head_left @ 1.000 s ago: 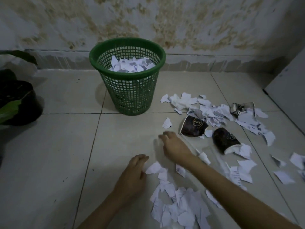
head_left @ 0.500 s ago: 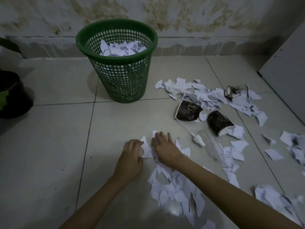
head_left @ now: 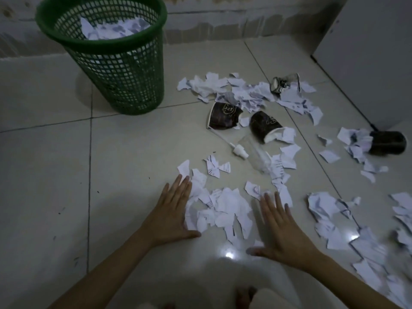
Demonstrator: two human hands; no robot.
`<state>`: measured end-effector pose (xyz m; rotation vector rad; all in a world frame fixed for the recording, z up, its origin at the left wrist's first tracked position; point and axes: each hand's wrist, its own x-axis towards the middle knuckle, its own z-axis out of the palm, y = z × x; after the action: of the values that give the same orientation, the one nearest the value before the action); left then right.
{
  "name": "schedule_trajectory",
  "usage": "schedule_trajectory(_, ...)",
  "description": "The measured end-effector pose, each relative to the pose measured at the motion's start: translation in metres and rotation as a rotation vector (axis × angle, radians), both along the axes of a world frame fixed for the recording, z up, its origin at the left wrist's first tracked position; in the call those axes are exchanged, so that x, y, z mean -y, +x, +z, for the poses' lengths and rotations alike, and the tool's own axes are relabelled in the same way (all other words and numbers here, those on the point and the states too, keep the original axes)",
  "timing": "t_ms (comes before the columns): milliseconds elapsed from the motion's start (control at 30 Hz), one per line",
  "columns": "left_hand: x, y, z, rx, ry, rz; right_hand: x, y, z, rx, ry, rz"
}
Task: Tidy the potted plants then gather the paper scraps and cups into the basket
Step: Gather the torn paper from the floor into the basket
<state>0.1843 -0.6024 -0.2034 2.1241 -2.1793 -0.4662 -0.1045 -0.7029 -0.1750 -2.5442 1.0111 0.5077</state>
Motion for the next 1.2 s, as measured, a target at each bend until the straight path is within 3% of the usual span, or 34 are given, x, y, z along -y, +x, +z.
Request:
schedule_trajectory(133,0.012,-0.011,-0.005,0.012,-0.012,0.004,-0.012,0.012,-0.013,-0.041,-0.023,-0.016)
schedule_trajectory(300,0.032,-0.02,-0.005,-0.068,-0.031,-0.029,-0.013,0.07,-0.018,0.105,-0.043,-0.101)
schedule_trajectory(400,0.035,-0.016,-0.001,-0.117,-0.087,0.143,-0.006,0.073,-0.014,0.165,-0.065,-0.166)
schedule_trajectory(533,0.031,-0.009,-0.002,-0.078,-0.021,0.338,-0.003,0.056,-0.019,0.065,-0.051,-0.14)
schedule_trajectory(700,0.039,-0.026,-0.001,-0.144,0.026,0.113,-0.001,0.076,-0.024,0.115,0.003,-0.044)
schedule_trajectory(800,0.035,-0.019,0.004,-0.151,-0.038,0.111,-0.001,0.074,-0.023,0.144,-0.057,-0.092)
schedule_trajectory(933,0.023,0.011,0.013,-0.033,-0.015,0.012,-0.004,0.053,-0.023,0.107,-0.09,-0.138)
schedule_trajectory(1033,0.018,0.025,0.013,-0.004,0.055,-0.006,0.006,0.055,-0.026,0.12,-0.047,-0.068)
schedule_trajectory(1200,0.037,0.016,0.013,0.023,-0.072,-0.119,0.038,0.094,-0.029,0.162,-0.09,0.096)
